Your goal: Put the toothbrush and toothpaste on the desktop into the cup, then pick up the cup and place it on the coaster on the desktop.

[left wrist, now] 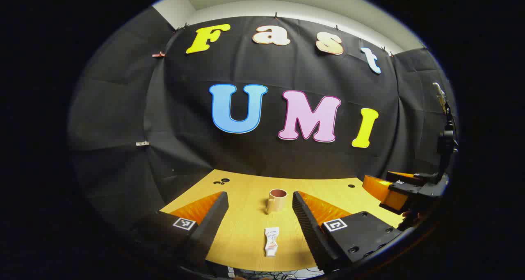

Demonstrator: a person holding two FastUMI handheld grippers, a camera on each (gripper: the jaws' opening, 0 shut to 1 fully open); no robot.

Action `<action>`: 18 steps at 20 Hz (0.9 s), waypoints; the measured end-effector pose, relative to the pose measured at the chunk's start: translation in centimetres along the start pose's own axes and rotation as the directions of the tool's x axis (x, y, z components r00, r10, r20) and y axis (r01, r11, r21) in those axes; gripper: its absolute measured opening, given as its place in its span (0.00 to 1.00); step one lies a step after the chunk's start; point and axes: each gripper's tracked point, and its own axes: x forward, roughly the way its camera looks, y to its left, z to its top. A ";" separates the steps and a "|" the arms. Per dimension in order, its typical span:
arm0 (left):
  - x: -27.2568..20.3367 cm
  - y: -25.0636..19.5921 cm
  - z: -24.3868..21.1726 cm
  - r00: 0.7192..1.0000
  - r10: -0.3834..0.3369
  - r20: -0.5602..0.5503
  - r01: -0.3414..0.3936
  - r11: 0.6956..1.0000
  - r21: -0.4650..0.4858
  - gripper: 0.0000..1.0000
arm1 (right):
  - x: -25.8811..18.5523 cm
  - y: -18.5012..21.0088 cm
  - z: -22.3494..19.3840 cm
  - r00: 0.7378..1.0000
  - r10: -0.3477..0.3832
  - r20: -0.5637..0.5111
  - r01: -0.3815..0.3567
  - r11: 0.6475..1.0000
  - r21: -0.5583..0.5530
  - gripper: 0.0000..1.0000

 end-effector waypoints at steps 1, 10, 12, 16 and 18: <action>0.6 -0.2 0.2 1.000 -0.004 0.004 0.004 1.000 0.000 0.97 | 0.0 0.0 0.0 1.000 0.000 0.000 0.000 1.000 0.000 0.97; 4.4 -3.7 -2.3 0.995 -0.076 -0.061 0.076 0.997 -0.008 0.98 | 1.8 -3.2 0.3 0.998 -0.055 0.033 0.054 0.998 0.030 0.97; 5.0 -4.2 -2.5 0.994 -0.081 -0.071 0.081 0.997 -0.007 0.98 | 2.1 -3.9 0.2 0.998 -0.060 0.028 0.059 0.998 0.029 0.97; 5.8 -4.6 -2.8 0.993 -0.085 -0.082 0.086 0.996 0.003 0.98 | 2.8 -4.7 0.0 0.998 -0.068 0.018 0.067 0.997 0.029 0.97; 5.9 -4.8 -3.1 0.992 -0.086 -0.089 0.085 0.996 -0.006 0.98 | 3.1 -4.8 -0.1 0.998 -0.063 0.014 0.063 0.998 0.030 0.97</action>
